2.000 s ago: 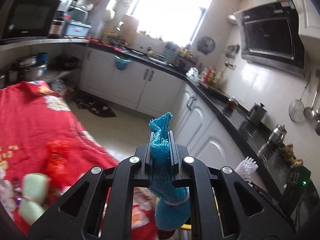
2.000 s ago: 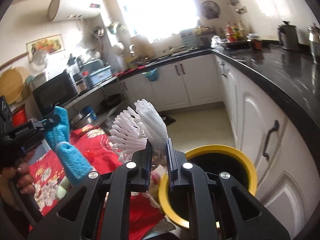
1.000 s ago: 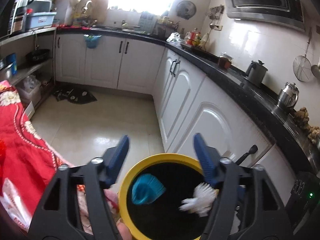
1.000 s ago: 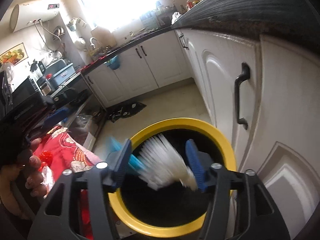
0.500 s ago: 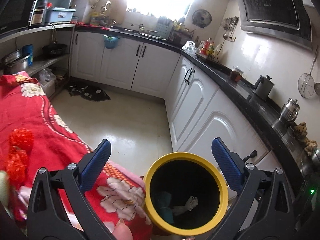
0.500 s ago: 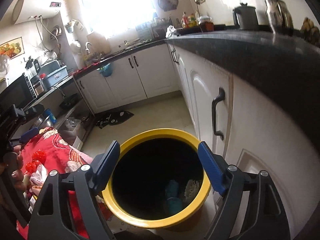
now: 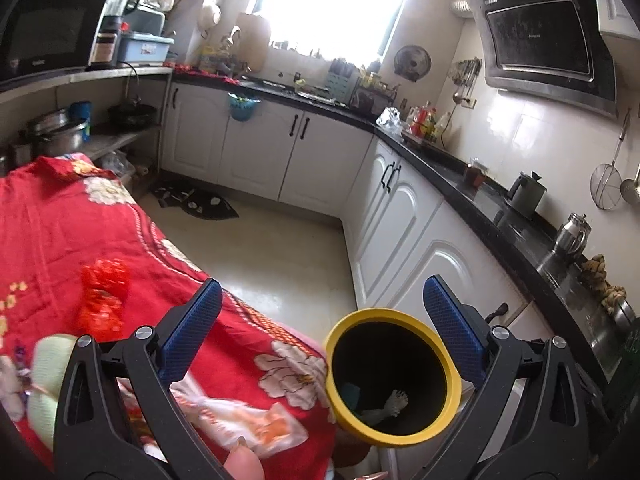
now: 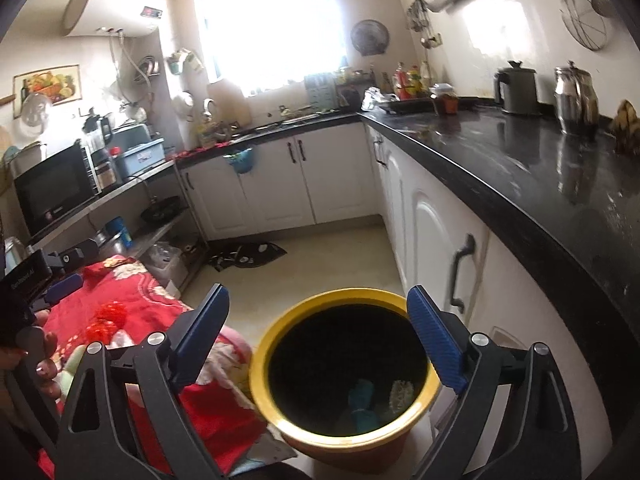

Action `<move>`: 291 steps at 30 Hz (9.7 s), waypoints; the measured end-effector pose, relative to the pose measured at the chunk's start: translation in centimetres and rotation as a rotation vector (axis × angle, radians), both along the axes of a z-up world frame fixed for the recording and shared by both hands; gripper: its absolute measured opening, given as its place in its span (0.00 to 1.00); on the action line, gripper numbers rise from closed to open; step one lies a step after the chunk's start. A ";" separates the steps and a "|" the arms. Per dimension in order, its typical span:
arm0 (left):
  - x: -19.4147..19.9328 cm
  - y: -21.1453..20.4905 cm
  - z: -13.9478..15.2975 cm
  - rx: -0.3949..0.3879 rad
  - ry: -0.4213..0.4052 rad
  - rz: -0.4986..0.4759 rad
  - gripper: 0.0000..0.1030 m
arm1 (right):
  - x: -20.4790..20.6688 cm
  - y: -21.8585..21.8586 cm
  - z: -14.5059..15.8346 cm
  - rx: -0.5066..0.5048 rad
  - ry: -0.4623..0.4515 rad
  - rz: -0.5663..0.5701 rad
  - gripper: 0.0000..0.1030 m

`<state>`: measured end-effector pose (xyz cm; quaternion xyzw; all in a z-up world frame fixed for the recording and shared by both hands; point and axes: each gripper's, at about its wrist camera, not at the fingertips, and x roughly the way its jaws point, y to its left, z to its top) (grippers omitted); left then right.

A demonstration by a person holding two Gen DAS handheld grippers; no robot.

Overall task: Collect trash
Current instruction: 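Move both open grippers back toward the items on the red cloth, then grasp the green mesh scrubber with the left gripper while the right gripper grasps the snack box, then carry the green scrubber and snack box over the yellow bin and release both, then move both open grippers back toward the remaining items on the cloth, then grasp the red plastic bag with the left gripper while the right gripper grasps the white plastic bag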

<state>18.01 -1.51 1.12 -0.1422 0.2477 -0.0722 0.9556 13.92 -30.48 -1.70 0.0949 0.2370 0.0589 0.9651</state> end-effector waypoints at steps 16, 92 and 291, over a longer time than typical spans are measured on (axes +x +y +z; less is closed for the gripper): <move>-5.0 8.8 0.4 0.005 -0.021 0.147 0.90 | -1.3 9.6 1.9 -0.035 -0.022 0.218 0.87; -7.5 20.1 -8.5 -0.091 0.377 0.124 0.52 | 0.2 23.7 -6.8 0.107 0.365 0.569 0.56; -2.3 17.6 -5.4 0.057 0.244 0.284 0.90 | 1.3 22.5 -4.4 -0.208 0.161 0.477 0.91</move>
